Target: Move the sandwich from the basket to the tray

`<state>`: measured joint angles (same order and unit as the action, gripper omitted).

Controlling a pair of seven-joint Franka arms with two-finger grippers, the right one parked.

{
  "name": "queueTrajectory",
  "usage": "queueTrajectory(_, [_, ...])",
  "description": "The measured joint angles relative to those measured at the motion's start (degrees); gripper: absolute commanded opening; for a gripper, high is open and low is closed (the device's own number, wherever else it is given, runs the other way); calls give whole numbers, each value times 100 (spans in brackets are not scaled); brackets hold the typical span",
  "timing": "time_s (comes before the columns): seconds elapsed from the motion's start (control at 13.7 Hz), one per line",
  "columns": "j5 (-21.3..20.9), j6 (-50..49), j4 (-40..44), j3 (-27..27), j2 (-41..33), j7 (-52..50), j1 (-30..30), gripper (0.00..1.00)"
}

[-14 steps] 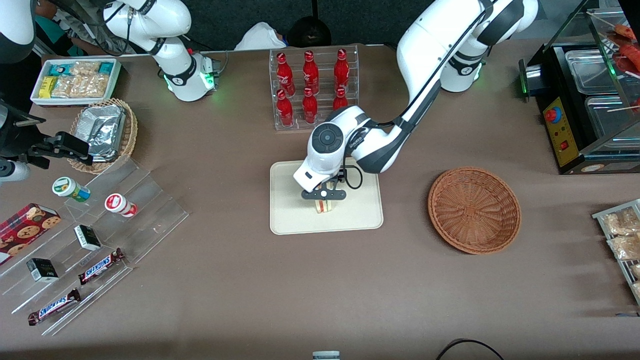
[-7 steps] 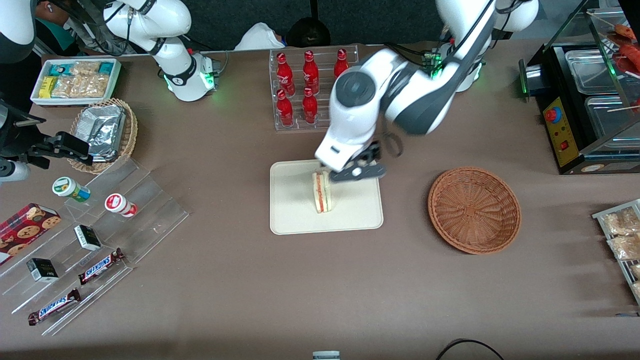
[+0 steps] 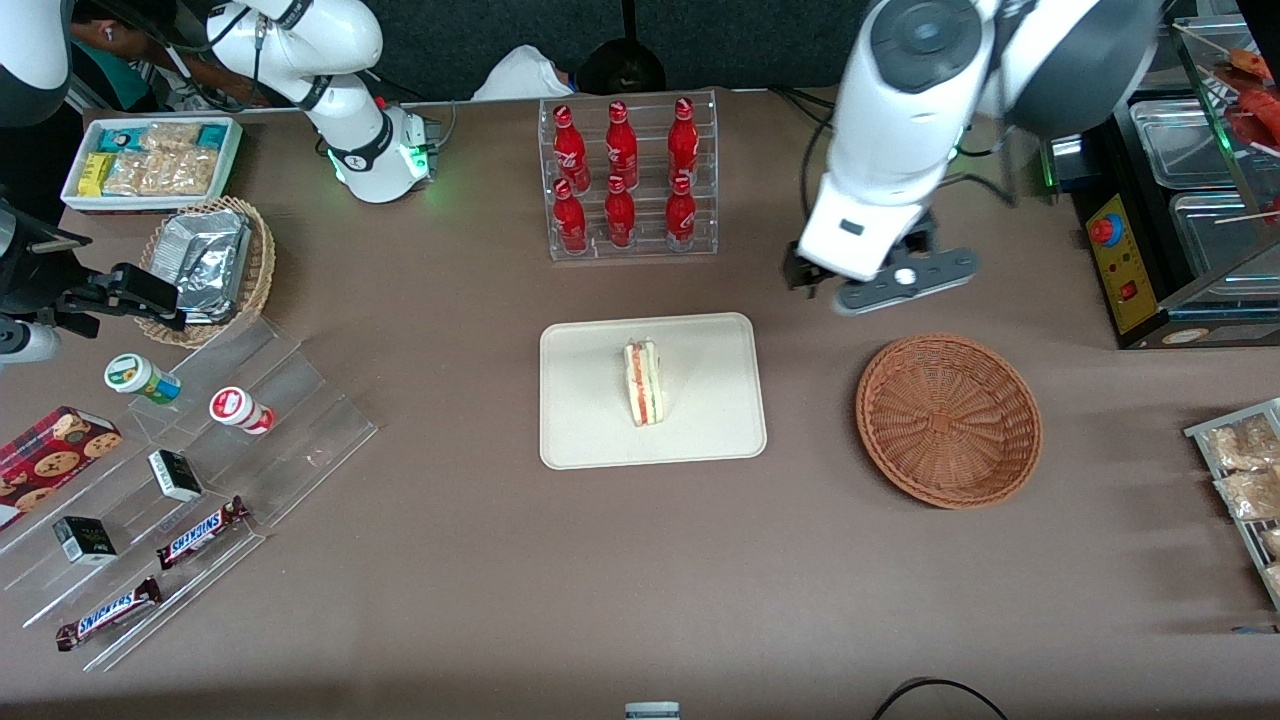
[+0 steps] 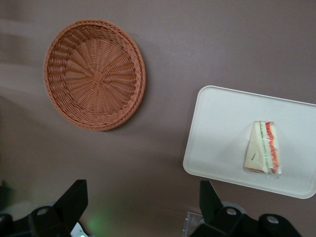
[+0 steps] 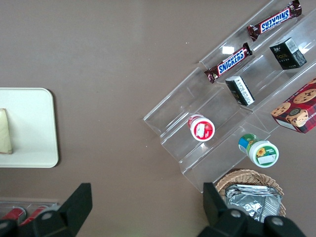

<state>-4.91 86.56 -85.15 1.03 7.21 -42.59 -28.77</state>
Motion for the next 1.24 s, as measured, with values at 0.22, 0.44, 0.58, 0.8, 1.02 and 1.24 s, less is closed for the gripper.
queueTrajectory(0.22, [40,-225,-5,-621,-181,833,9,100])
queueTrajectory(0.44, [79,-521,-6,-1145,-336,1876,123,100])
queueTrajectory(0.58, [286,-633,-8,-1038,-429,2659,802,100])
queueTrajectory(0.8, [438,-1066,-12,-881,-667,3911,1757,100])
queueTrajectory(1.02, [438,-1278,-28,-691,-876,4490,2238,100])
queueTrajectory(1.24, [437,-1265,-16,-345,-834,4418,2329,100])
